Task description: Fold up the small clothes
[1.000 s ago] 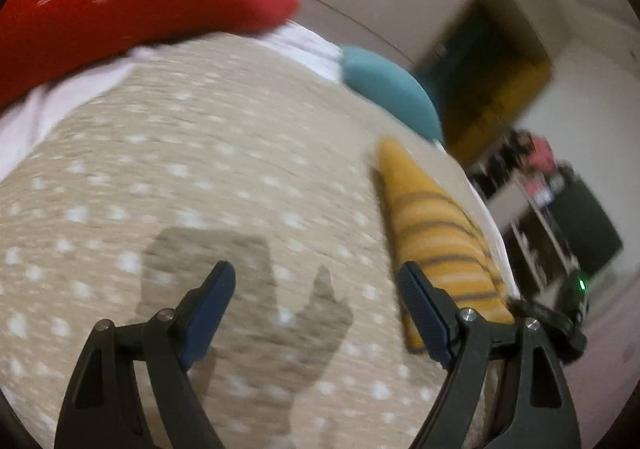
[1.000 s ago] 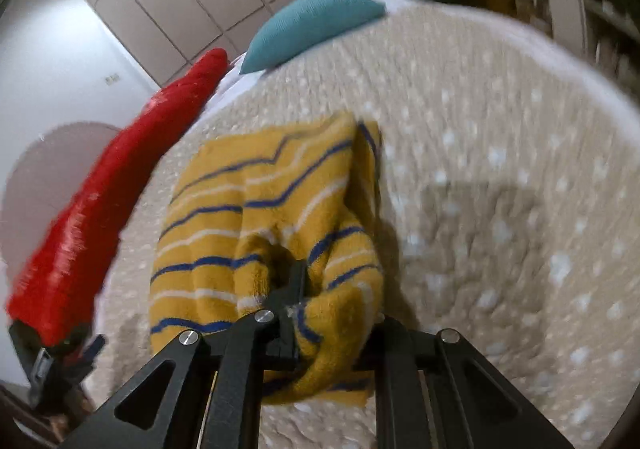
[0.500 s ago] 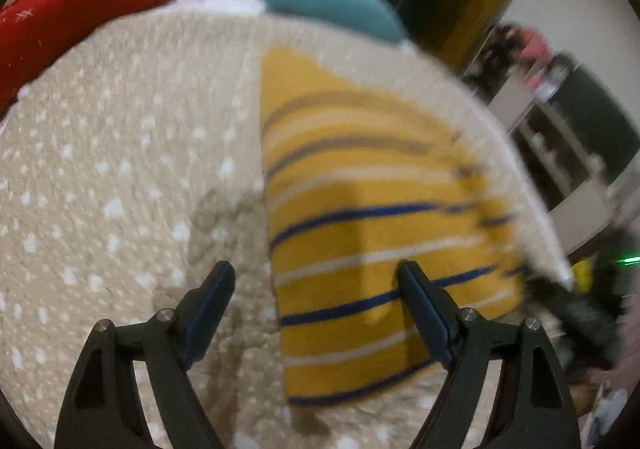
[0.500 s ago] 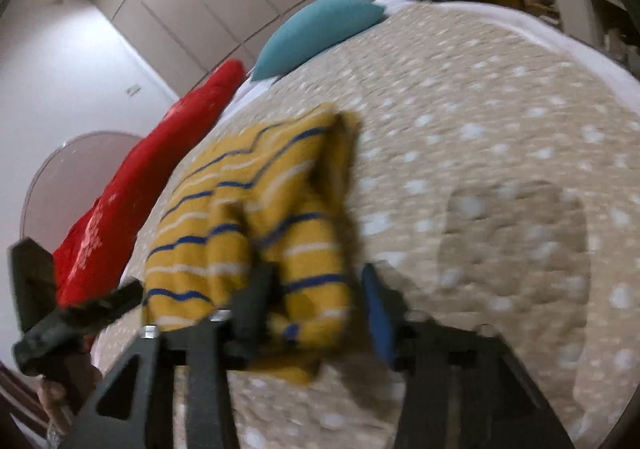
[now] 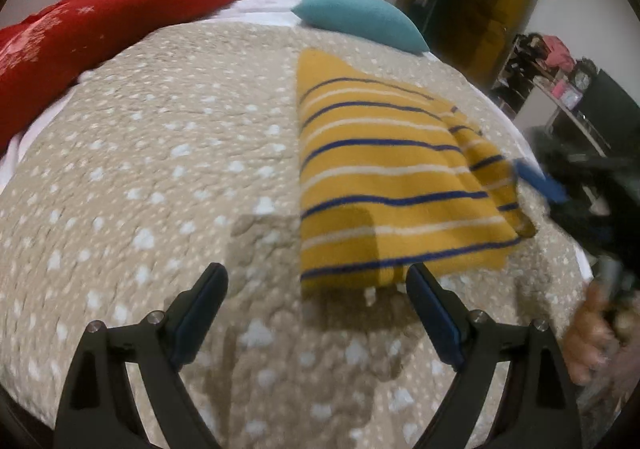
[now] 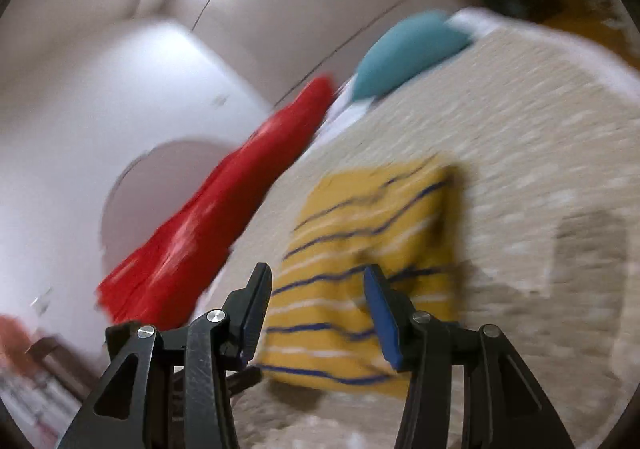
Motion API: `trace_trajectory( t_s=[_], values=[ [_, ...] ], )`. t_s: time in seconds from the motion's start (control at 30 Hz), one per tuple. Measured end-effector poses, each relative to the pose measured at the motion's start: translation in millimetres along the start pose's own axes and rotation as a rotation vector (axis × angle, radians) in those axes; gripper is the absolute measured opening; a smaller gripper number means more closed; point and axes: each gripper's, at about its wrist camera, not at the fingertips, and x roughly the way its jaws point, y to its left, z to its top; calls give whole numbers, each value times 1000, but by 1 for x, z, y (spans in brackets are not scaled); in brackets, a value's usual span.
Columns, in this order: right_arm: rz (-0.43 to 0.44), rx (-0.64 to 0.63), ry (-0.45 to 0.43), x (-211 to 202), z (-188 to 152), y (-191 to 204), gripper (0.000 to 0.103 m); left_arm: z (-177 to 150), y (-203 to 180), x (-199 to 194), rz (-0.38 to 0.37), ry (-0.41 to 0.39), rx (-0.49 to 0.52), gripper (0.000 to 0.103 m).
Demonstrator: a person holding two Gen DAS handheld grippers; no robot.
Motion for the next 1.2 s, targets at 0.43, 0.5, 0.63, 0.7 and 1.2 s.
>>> trace_trajectory(
  t_s=[0.43, 0.5, 0.63, 0.7, 1.2],
  values=[
    [-376, 48, -154, -14, -22, -44, 65, -24, -18, 4, 73, 32, 47, 90],
    [-359, 85, -148, -20, -24, -51, 65, -29, -20, 12, 77, 56, 49, 90],
    [-389, 44, -150, -27, -24, -45, 65, -40, -25, 21, 103, 74, 67, 91],
    [-408, 7, -149, -30, -26, -37, 65, -43, -27, 21, 109, 68, 83, 93],
    [-425, 143, -124, -20, -34, -66, 65, -72, -30, 23, 113, -10, 153, 103]
  ],
)
